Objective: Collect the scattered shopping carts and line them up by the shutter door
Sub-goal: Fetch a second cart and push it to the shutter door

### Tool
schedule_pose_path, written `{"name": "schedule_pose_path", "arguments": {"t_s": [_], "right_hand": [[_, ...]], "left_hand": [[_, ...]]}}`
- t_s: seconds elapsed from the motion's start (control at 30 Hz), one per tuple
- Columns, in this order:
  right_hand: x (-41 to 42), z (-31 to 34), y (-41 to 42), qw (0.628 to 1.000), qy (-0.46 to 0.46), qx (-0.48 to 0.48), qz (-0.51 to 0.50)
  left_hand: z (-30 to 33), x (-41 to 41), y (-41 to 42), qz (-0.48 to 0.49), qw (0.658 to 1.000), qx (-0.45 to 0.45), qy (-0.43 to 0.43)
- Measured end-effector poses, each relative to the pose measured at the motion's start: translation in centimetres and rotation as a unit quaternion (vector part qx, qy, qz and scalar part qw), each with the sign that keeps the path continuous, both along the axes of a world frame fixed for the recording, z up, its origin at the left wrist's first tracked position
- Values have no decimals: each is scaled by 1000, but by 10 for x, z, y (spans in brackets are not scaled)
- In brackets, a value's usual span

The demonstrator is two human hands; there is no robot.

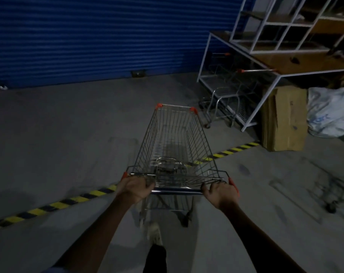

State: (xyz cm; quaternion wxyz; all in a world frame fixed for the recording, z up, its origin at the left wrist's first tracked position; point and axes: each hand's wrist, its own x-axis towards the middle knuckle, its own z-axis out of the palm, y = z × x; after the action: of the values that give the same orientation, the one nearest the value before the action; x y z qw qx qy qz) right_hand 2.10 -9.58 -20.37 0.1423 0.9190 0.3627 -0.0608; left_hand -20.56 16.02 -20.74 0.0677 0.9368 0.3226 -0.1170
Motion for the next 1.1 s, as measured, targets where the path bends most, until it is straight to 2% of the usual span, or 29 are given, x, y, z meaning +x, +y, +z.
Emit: {"name": "schedule_pose_path", "arguments": {"t_s": [0.07,0.13,0.2,0.33,0.4,0.5,0.6,0.67,0.77,0.87,0.97,1.1], "right_hand": [[50,-3,51,1000,11,-5,0],[96,-6,98,999,13,35,-5],[138,-9,142,998,-21,63,4],[211,-21,216,983,39,145,-110],[250,-33,249,989,40,117,-84],[322,-45,294,996,-18,92,8],[384,-35,340,984,-27,176,22],[423,-28,372,981,-22,186,49],[497,-37,420,979,-26,191,61],[558,-46,471,968,-47,237,70],[614,-64,515,949,-140,235,158],[641,-37,551,946,-75,270,160]], "left_hand": [[10,49,48,-13,1000,-3,-14],[11,94,94,-51,999,15,-4],[0,139,139,-57,998,41,-6],[-37,220,221,-5,995,25,-100],[-40,252,255,-27,989,42,-138],[-39,295,300,-109,983,42,-145],[-41,346,336,-76,978,57,-186],[-48,390,366,-62,971,90,-214],[-41,445,404,-33,961,68,-267],[-36,490,437,-54,943,74,-320],[-44,535,476,-58,953,63,-292],[-55,593,515,9,965,48,-257]]}}
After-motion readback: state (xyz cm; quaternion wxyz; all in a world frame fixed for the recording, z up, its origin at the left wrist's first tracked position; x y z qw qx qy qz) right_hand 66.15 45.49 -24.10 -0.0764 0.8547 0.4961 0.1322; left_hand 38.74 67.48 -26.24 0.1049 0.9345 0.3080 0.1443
